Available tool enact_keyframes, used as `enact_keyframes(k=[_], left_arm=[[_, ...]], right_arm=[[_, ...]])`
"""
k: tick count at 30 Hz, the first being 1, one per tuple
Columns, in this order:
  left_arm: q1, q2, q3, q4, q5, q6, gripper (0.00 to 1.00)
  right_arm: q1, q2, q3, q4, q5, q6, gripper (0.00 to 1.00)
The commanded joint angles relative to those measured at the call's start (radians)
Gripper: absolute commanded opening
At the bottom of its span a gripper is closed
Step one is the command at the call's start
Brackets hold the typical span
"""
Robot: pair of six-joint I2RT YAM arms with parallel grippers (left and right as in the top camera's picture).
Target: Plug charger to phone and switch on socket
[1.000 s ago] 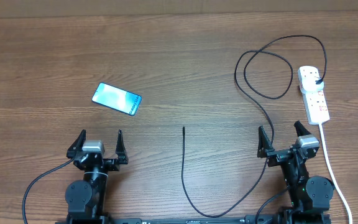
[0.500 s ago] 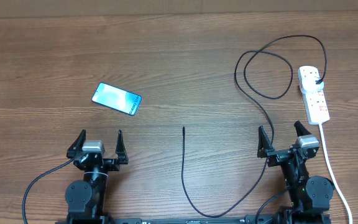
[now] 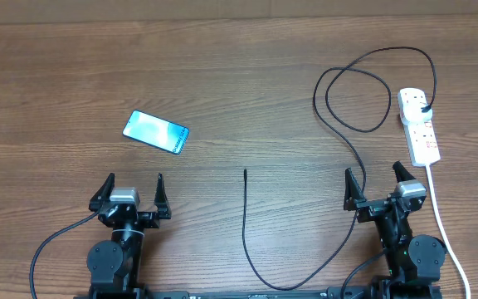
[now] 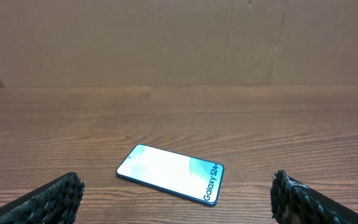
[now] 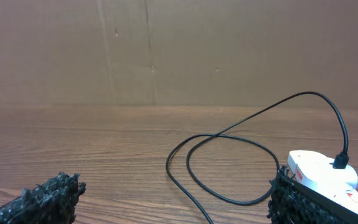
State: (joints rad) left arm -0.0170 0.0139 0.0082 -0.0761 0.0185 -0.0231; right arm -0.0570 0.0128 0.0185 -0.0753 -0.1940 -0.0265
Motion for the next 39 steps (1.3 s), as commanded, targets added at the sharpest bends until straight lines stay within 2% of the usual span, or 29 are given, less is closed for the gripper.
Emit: enact_keyframes(k=[1, 32, 39], left_arm=[[0.005, -0.01, -0.003, -0.002, 0.001, -0.006, 1.0], [0.005, -0.01, -0.002, -0.002, 0.017, -0.007, 1.0], [0.005, -0.009, 0.067, -0.111, -0.008, -0.002, 1.0]], right_arm=[[0.008, -0.008, -0.011, 0.007, 0.01, -0.005, 1.0], [0.008, -0.008, -0.011, 0.007, 0.01, -0.005, 1.0], [0.008, -0.008, -0.011, 0.007, 0.01, -0.005, 1.0]])
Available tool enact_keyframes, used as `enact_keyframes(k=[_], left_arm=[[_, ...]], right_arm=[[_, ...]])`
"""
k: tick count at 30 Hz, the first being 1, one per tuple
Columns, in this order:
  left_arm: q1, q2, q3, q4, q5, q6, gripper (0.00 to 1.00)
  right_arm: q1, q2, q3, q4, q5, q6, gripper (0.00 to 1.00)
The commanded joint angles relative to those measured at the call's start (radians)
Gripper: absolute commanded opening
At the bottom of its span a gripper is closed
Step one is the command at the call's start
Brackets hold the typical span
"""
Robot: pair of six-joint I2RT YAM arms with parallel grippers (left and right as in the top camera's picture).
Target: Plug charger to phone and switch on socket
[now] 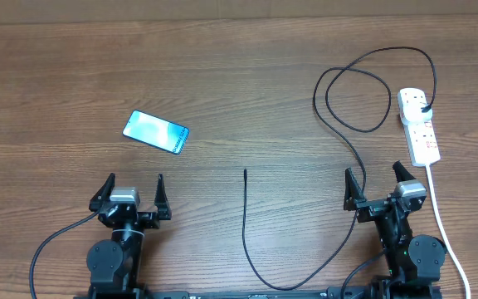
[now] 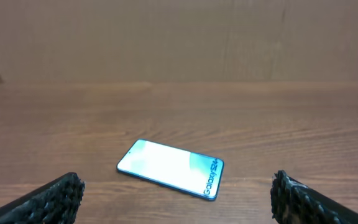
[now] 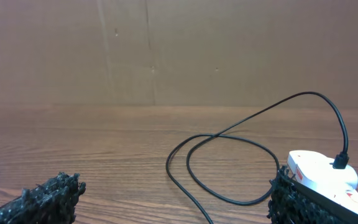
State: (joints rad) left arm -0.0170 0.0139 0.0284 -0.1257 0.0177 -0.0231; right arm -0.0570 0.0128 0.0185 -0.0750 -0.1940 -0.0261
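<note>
The phone [image 1: 155, 131] lies flat with its screen lit, left of the table's middle, in front of my left gripper [image 1: 134, 188]. The left wrist view shows the phone [image 2: 169, 169] beyond the open left gripper [image 2: 178, 202], apart from both fingers. The black charger cable [image 1: 245, 224] has its free end near the table's middle. From there it loops round to a plug in the white power strip [image 1: 419, 126] at the far right. My right gripper [image 1: 373, 178] is open and empty, with the cable loop [image 3: 229, 168] and the power strip [image 3: 321, 172] ahead of it.
The strip's white lead [image 1: 443, 224] runs down the right side past the right arm. A brown board wall [image 3: 179, 50] stands behind the wooden table [image 1: 222, 66]. A corner of the phone shows at the left edge of the right wrist view.
In the left wrist view the phone and the table's far edge sit slightly higher and look a little blurred. The overhead and right wrist views are unchanged.
</note>
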Motion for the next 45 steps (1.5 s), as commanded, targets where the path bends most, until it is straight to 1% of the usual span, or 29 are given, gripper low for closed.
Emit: enact_keyframes(k=[1, 6, 13, 18, 21, 32, 34, 39, 45], left_arm=[[0.005, -0.008, 0.06, -0.079, -0.006, 0.001, 1.0], [0.005, 0.019, 0.142, -0.156, -0.006, 0.001, 1.0], [0.005, 0.144, 0.243, -0.163, 0.001, 0.0, 1.0], [0.005, 0.301, 0.345, -0.167, 0.001, 0.0, 1.0], [0.005, 0.415, 0.426, -0.195, 0.002, 0.0, 1.0], [0.005, 0.851, 0.745, -0.41, 0.002, 0.0, 1.0], [0.005, 0.956, 0.807, -0.461, 0.002, 0.0, 1.0], [0.005, 1.115, 0.883, -0.552, 0.006, -0.003, 1.0], [0.005, 1.23, 0.889, -0.56, 0.009, -0.003, 1.0]], right_arm=[[0.008, -0.008, -0.011, 0.006, 0.01, -0.005, 1.0], [0.008, -0.008, -0.011, 0.006, 0.01, -0.005, 1.0], [0.008, -0.008, -0.011, 0.006, 0.01, -0.005, 1.0], [0.008, -0.008, -0.011, 0.006, 0.01, -0.005, 1.0], [0.008, -0.008, -0.011, 0.006, 0.01, -0.005, 1.0], [0.008, -0.008, -0.011, 0.006, 0.01, -0.005, 1.0], [0.008, -0.008, -0.011, 0.006, 0.01, -0.005, 1.0], [0.008, -0.008, -0.011, 0.006, 0.01, -0.005, 1.0], [0.008, -0.008, -0.011, 0.006, 0.01, -0.005, 1.0]])
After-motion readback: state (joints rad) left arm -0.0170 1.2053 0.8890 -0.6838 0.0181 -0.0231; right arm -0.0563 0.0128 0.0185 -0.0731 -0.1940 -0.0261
